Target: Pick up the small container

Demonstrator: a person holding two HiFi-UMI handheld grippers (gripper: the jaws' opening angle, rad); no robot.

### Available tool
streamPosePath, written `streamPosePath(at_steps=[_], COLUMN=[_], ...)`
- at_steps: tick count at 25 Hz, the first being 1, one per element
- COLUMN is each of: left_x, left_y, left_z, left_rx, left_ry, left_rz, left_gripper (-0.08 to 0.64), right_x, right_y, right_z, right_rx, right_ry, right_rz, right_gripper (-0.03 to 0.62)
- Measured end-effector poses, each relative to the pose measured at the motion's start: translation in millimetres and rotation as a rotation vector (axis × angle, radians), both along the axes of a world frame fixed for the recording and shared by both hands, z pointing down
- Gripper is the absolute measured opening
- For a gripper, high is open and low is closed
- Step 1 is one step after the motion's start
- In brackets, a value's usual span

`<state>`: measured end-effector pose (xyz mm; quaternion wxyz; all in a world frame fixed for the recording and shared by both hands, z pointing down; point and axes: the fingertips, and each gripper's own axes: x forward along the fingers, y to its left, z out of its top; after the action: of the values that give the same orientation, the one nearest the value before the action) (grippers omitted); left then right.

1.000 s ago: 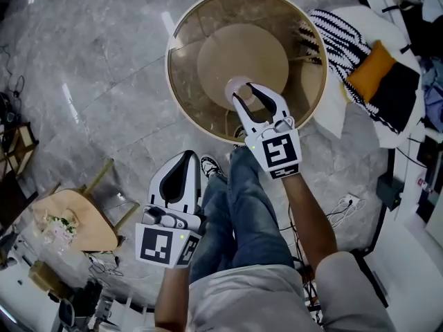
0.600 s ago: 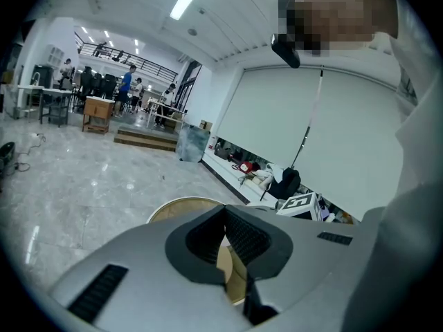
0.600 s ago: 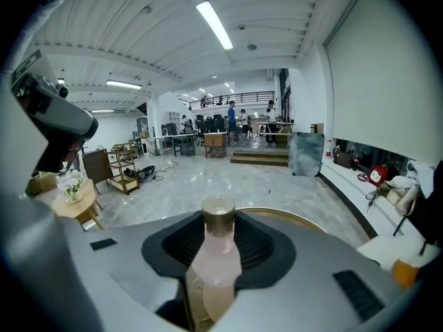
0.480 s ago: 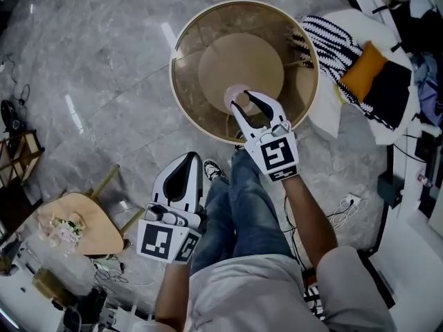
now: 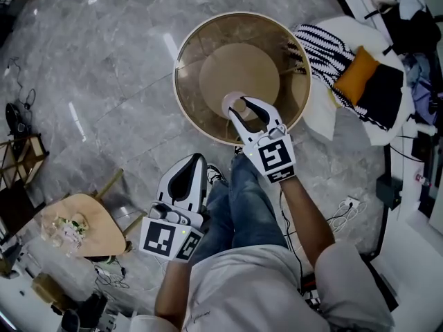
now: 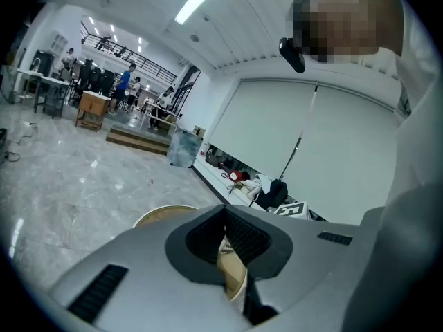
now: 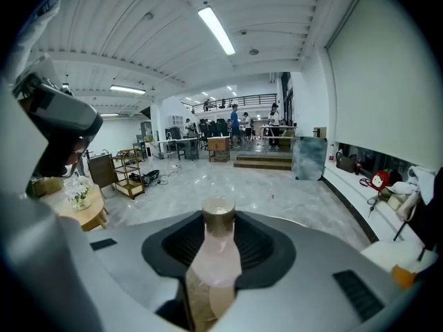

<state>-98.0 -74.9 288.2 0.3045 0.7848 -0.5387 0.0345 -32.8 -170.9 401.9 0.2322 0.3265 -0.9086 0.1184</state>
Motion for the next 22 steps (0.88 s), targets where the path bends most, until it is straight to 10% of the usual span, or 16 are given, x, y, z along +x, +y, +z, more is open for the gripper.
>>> streamPosePath(at_steps=[22], left_x=[3], left_y=[41], left_z=[-65], left_rx=[0.07], left_ry=[-0.008], left_rz=[0.023], left_gripper=[0.018], right_x=[6], right_y=[41], right_z=[-77], right_rx=[0.012], right_ry=[-0.022], right_rz=[-0.046], right_gripper=[0.143])
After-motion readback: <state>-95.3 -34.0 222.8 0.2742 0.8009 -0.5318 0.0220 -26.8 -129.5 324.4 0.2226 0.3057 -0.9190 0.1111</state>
